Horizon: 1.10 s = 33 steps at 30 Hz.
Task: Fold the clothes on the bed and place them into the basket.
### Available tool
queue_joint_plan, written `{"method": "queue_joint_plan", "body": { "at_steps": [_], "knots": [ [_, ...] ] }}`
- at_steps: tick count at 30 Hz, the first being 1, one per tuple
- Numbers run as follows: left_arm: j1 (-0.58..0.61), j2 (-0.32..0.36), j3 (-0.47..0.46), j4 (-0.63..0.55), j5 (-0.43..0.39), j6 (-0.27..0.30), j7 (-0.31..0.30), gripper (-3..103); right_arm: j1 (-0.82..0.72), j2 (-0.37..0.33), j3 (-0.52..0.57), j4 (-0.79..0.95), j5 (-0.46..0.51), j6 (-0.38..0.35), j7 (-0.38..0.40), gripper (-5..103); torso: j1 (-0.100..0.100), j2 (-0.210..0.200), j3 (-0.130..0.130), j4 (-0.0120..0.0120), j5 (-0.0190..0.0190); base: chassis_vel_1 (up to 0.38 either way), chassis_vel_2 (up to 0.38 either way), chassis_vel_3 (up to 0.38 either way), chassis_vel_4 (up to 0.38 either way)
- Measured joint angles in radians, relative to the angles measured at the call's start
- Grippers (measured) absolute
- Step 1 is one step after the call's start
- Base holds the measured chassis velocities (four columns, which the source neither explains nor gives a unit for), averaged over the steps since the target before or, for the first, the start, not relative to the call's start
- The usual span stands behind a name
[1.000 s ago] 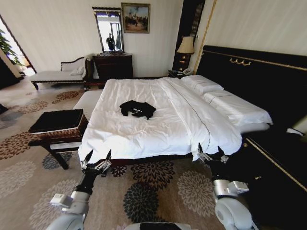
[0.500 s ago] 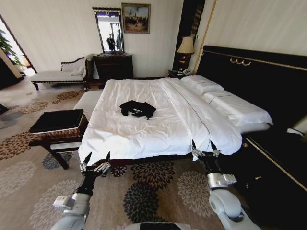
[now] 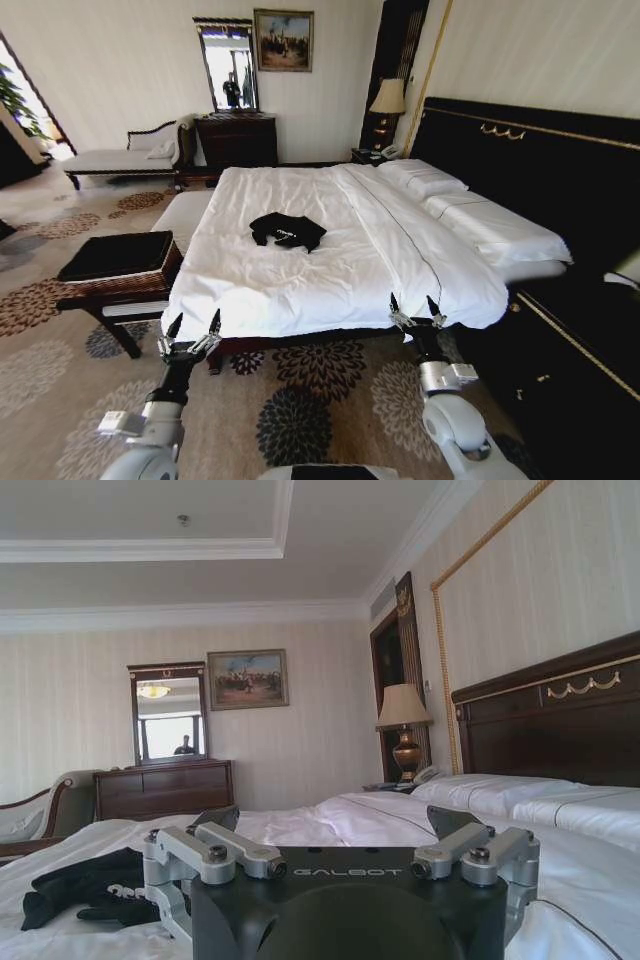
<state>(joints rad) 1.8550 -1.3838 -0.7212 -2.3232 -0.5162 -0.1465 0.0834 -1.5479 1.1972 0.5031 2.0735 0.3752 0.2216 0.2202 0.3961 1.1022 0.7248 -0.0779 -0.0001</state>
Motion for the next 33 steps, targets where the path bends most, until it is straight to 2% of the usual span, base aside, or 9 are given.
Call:
{"method": "queue_joint_plan", "body": {
  "at_steps": [33],
  "knots": [
    [0.013, -0.012, -0.001, -0.021, 0.02, -0.001, 0.004, 100, 0.03, 0.037, -0.018, -0.038, -0.023, 0.016, 0.001, 100, 0.0, 0.0, 0.0, 0.0, 0.0001, -0.119, 0.121, 0.123, -0.115]
  ]
}}
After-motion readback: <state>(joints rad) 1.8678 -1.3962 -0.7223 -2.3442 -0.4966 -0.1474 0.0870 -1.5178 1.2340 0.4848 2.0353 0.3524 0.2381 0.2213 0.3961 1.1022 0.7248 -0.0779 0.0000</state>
